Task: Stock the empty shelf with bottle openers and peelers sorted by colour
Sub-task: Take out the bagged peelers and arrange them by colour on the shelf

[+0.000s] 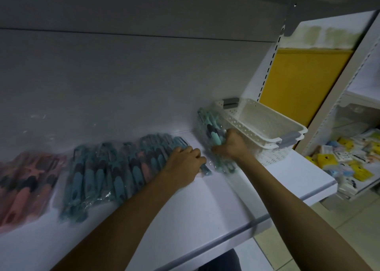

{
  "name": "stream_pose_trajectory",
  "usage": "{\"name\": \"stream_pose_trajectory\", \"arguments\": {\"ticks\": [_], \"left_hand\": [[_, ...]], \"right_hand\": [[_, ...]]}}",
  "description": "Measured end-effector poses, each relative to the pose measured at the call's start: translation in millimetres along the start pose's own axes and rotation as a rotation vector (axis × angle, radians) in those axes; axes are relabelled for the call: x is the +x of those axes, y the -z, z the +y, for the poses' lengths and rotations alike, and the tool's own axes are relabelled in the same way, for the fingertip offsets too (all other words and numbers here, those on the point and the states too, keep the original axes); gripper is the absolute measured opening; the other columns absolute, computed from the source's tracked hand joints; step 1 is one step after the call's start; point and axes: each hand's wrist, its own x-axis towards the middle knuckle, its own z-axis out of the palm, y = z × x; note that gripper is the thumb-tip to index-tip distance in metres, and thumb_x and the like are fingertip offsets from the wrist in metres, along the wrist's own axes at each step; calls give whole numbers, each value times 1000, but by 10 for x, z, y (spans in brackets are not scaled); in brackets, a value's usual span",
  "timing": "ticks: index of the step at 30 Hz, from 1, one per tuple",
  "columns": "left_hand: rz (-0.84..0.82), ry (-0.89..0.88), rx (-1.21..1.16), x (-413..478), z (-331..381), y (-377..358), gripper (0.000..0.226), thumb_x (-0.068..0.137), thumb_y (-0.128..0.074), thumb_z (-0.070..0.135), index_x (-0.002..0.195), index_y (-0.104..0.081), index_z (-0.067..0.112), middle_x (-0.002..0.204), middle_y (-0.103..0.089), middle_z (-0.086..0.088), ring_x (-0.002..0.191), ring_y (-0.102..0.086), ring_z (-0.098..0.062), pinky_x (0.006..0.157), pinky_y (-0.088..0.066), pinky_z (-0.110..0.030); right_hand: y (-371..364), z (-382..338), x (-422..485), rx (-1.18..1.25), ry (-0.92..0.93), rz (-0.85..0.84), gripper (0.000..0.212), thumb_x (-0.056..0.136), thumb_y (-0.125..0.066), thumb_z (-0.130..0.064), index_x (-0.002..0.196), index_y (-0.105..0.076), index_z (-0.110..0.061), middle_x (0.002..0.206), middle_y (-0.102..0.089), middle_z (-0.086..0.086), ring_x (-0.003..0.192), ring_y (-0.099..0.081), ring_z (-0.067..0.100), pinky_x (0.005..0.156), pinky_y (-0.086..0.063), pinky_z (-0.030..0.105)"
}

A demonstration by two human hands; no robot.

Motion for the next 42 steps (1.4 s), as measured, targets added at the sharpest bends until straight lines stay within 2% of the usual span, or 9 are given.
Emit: {"name": "stream_pose_trajectory", "arguments": {"ticks": [3, 7, 12, 15, 22, 25, 29, 37, 42], "left_hand": [[-34, 27, -7, -29, -31, -29, 45, 89, -55, 34, 132, -45, 26, 135, -45, 1, 123, -41, -21, 99, -31, -37], [-22, 73, -129, -121, -155, -83, 46, 95, -44, 37, 139, -39, 27, 144, -41, 4, 129, -39, -17, 107, -28, -34], [80, 135, -354, -400, -312, -34, 54, 90, -43, 55, 136, -46, 27, 142, -45, 8, 130, -39, -13, 108, -21, -30], [137, 195, -459, -580, -444, 7, 41, 92, -51, 37, 131, -53, 24, 138, -50, 6, 127, -44, -17, 109, -27, -32], [191, 379, -521, -959, -717, 55, 31, 90, -49, 5, 117, -63, 10, 124, -60, -8, 111, -56, -28, 97, -43, -38], [167, 381, -507, -1089, -672, 10, 26, 93, -50, 17, 114, -64, 12, 117, -63, -6, 103, -59, -26, 89, -46, -38], [158, 404, -470, -1132, -595, -83, 38, 93, -51, 30, 128, -54, 15, 128, -57, -3, 114, -54, -23, 96, -43, -39], [219, 413, -467, -1133, -586, -99, 59, 91, -57, 28, 144, -34, 14, 144, -43, -4, 130, -43, -21, 108, -35, -38], [178, 409, -456, -1099, -595, -129, 57, 92, -52, 33, 144, -32, 22, 146, -40, 1, 129, -42, -21, 106, -36, -39]], "right_hand": [[-98, -1, -20, 39, 10, -120, 66, 75, -76, -43, 123, -49, -6, 117, -59, 11, 100, -57, 24, 83, -47, 31], [-143, 12, -77, -84, 258, 131, 61, 86, -64, -41, 136, -45, -10, 129, -57, 14, 112, -58, 32, 94, -45, 37], [-197, -26, -60, -364, 283, -52, 38, 99, -41, -32, 127, -54, -10, 124, -59, 16, 109, -57, 33, 95, -46, 40], [-226, -123, -125, -466, 332, 117, 36, 99, -41, -29, 130, -53, -15, 131, -53, 13, 120, -46, 32, 102, -36, 38], [-520, -347, -994, -227, 656, 183, 35, 83, -60, -51, 65, -57, -21, 67, -64, 2, 64, -60, 25, 67, -46, 34], [-695, -339, -1175, -442, 575, 77, 48, 78, -49, -71, 70, -50, -24, 77, -64, -3, 70, -61, 22, 70, -41, 29], [-821, -432, -1201, -503, 522, 101, 28, 91, -43, -43, 77, -44, -20, 88, -65, 5, 77, -63, 29, 61, -31, 29], [-601, -588, -1243, 453, 95, -210, 56, 102, -38, -35, 51, -47, -11, 48, -52, 5, 41, -47, 12, 50, -40, 22], [-386, -473, -1317, 581, 55, -228, 53, 100, -43, -31, 54, -54, -8, 44, -57, 5, 32, -41, 11, 37, -33, 15]]}}
